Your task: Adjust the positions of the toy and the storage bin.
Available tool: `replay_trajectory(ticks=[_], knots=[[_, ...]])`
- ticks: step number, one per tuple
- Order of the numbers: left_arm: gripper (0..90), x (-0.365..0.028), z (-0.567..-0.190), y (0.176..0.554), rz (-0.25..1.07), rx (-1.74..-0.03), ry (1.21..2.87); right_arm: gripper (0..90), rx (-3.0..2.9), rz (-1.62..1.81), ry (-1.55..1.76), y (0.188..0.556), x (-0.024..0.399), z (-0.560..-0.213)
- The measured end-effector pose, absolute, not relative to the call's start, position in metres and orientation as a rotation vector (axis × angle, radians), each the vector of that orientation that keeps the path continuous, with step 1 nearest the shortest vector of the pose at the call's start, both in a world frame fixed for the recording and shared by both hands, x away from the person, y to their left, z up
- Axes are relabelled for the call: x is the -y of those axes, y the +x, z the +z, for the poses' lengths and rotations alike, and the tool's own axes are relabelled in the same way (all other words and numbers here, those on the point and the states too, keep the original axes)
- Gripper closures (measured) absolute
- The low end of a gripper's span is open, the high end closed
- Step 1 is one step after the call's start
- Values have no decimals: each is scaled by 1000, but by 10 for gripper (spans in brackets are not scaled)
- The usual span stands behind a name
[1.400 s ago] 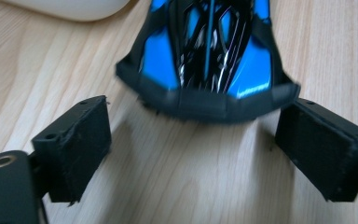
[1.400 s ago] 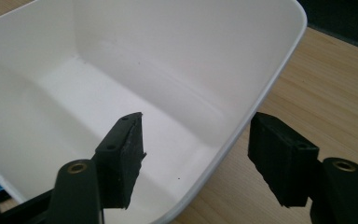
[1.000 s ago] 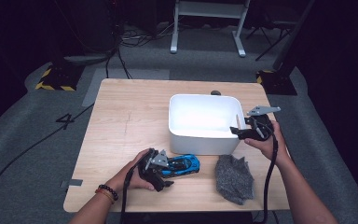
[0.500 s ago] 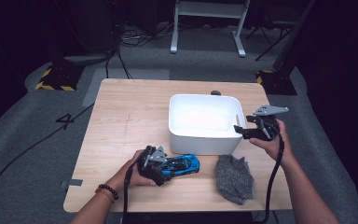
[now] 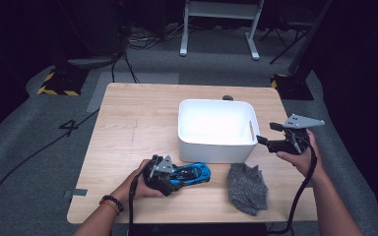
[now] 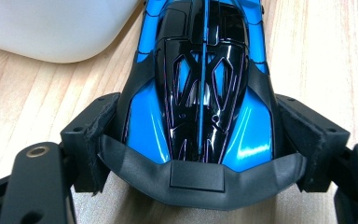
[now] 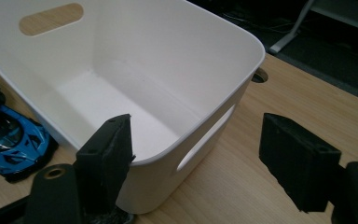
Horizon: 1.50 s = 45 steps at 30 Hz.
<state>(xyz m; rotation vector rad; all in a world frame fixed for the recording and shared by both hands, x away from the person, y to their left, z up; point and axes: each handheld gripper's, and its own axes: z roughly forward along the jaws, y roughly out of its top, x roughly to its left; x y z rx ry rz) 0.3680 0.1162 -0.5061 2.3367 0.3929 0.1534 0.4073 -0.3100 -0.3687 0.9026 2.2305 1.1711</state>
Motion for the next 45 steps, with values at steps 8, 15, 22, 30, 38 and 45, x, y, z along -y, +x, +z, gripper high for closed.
replay_trajectory(ticks=[8,15,22,30,38,45], knots=[[224,-116,-506,368,153,-393,2336,237,-2268,1175,839,395,326,-390],[225,-116,-506,368,153,-392,2337,234,-2315,1095,834,390,333,-415],[226,-116,-506,368,152,-392,2339,233,-2393,1036,915,390,349,-461],[232,-116,-506,369,146,-380,2342,240,-2415,1021,978,387,361,-493],[235,-116,-506,369,136,-376,2337,222,-2389,1051,1015,382,368,-505],[236,-116,-506,369,136,-373,2337,218,-2378,1065,1029,378,374,-507]])
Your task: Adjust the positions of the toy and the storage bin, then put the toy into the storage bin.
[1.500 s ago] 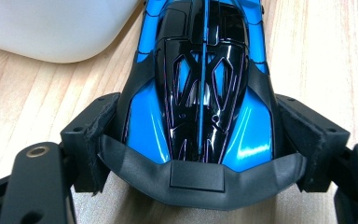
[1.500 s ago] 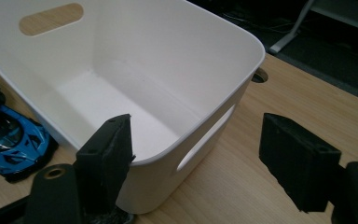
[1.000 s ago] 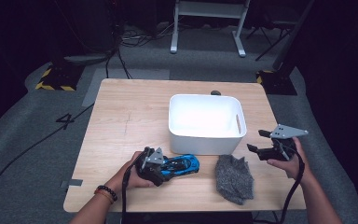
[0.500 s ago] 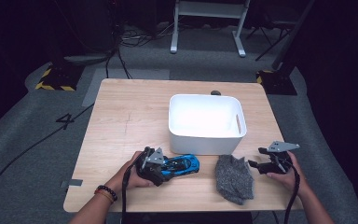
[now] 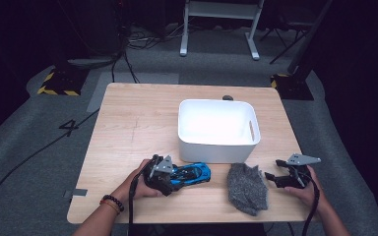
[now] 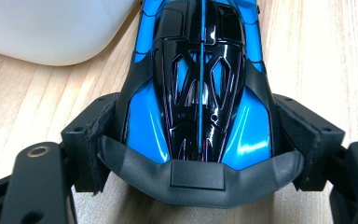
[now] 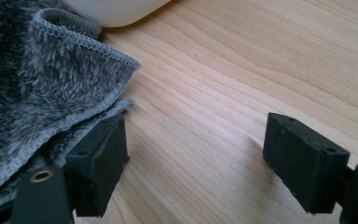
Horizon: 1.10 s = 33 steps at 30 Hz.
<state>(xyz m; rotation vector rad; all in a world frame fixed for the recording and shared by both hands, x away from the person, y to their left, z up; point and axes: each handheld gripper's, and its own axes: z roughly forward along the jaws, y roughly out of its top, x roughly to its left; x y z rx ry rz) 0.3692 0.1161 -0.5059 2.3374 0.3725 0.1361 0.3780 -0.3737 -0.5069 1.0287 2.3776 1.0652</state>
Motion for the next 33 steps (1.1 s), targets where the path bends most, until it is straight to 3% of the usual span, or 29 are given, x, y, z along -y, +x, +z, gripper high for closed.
replay_trajectory(ticks=[33], knots=[[247,-113,-467,354,188,-352,2193,215,-2371,1065,1041,383,371,-507]])
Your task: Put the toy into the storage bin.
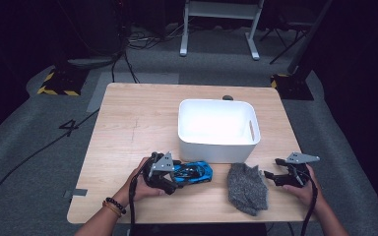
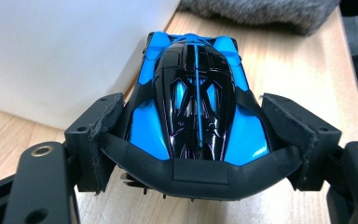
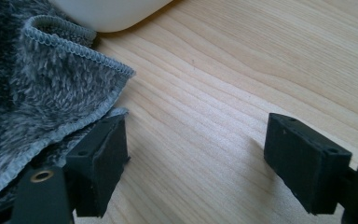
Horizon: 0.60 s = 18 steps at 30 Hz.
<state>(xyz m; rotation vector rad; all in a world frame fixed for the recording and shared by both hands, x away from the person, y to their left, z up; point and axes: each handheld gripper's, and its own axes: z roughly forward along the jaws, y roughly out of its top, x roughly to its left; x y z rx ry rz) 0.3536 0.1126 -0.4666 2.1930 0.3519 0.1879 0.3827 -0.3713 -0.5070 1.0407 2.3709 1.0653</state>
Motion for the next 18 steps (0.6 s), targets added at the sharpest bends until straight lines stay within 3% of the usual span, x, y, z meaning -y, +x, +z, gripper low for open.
replay_trajectory(ticks=[18], knots=[[247,-110,-440,350,181,-284,2123,216,-2372,1066,1041,383,371,-507]])
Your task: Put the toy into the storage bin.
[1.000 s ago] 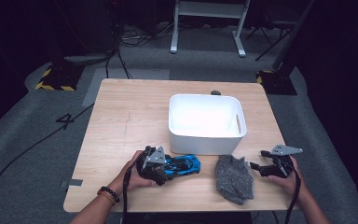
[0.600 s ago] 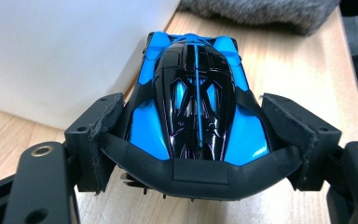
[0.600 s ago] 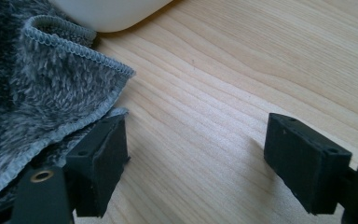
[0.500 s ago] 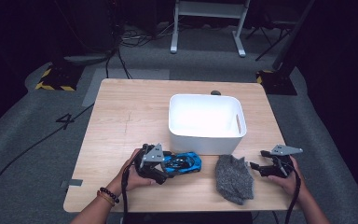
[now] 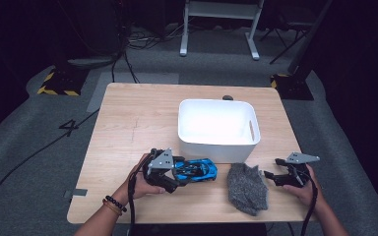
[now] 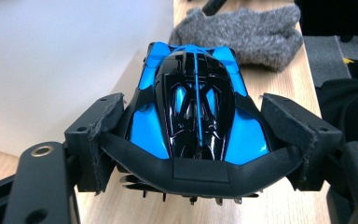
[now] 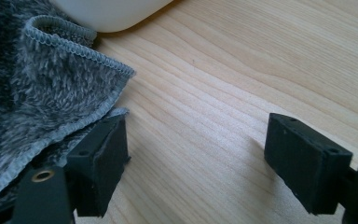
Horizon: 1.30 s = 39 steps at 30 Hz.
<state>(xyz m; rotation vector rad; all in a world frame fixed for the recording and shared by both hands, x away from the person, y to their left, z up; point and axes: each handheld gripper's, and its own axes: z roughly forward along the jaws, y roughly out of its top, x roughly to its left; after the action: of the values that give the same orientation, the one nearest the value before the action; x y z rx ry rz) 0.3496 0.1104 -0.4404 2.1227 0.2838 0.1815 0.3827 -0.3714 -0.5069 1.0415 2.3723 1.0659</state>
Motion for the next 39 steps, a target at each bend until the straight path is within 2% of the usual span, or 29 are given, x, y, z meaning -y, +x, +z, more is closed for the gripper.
replay_trajectory(ticks=[18,39], knots=[[248,-99,-406,347,201,-204,2048,218,-2373,1067,1040,382,372,-507],[248,-82,-369,365,225,-146,2004,218,-2374,1067,1039,382,372,-507]])
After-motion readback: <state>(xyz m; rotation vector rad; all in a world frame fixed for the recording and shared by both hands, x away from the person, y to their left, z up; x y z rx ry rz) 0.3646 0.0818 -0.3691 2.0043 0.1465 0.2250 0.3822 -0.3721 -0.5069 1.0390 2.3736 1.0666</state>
